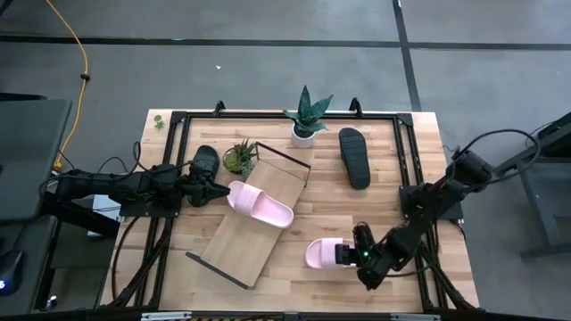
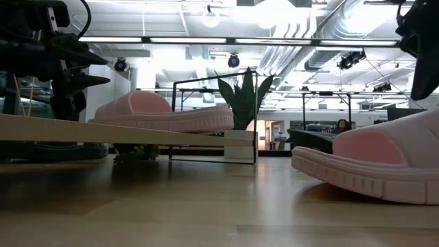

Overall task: Pick and place slides into the shelf
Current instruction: Put the pink slide on the shelf

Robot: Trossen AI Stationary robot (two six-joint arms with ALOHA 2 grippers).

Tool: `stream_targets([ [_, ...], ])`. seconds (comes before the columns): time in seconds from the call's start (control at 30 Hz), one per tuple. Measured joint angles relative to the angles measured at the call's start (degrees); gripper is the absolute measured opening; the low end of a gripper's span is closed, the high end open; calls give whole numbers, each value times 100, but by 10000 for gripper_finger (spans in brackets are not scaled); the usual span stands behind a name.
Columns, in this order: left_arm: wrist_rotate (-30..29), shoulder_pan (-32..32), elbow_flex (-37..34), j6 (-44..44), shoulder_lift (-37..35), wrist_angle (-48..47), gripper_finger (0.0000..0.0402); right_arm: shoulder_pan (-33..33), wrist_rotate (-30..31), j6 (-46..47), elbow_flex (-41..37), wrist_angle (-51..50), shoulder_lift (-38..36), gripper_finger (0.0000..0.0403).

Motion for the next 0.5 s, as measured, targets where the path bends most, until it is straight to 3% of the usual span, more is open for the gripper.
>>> stream_targets([
  [0.3,1,-1,1,-1,0,0,127,-55,295,-44,0,538,294,136],
  [0.5,1,1,-2,-2,0,0,127,-58,546,-61,0,532,294,95],
])
